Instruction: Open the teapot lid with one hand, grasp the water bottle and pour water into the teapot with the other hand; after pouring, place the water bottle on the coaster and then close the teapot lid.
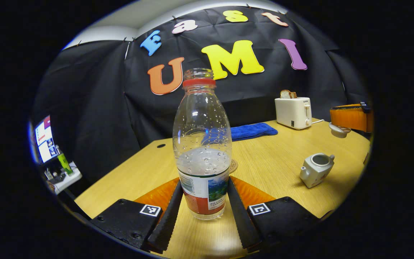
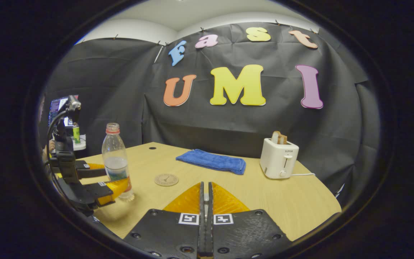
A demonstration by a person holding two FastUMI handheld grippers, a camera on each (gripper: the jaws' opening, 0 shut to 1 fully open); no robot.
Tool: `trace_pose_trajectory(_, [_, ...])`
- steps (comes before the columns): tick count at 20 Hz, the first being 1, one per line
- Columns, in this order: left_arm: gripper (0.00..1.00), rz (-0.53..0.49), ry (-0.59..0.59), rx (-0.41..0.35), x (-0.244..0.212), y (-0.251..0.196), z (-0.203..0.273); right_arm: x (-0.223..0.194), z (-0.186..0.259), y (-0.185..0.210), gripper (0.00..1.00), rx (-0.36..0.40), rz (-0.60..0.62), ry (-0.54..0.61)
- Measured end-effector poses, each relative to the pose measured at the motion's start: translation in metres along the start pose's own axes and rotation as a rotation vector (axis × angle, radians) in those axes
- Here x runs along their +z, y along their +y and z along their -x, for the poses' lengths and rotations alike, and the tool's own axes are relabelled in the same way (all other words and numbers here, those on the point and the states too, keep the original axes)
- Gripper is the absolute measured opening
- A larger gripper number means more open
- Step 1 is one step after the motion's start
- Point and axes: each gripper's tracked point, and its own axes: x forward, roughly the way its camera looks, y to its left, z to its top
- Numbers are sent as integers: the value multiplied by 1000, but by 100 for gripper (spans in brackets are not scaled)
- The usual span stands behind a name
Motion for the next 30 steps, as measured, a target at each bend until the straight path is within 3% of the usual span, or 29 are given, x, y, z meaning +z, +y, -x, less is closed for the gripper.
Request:
trace_pose_trajectory(7, [72, -389, -101, 116, 51, 31, 14, -7, 4, -14, 0, 5, -28, 4])
trace_pose_trajectory(15, [72, -724, -106, 183, 65, 42, 16, -19, 10, -41, 0, -16, -58, 19])
trace_pose_trajectory(30, [72, -1068, -109, 80, 57, -16, 0, -40, 21, -72, 0, -45, -96, 37])
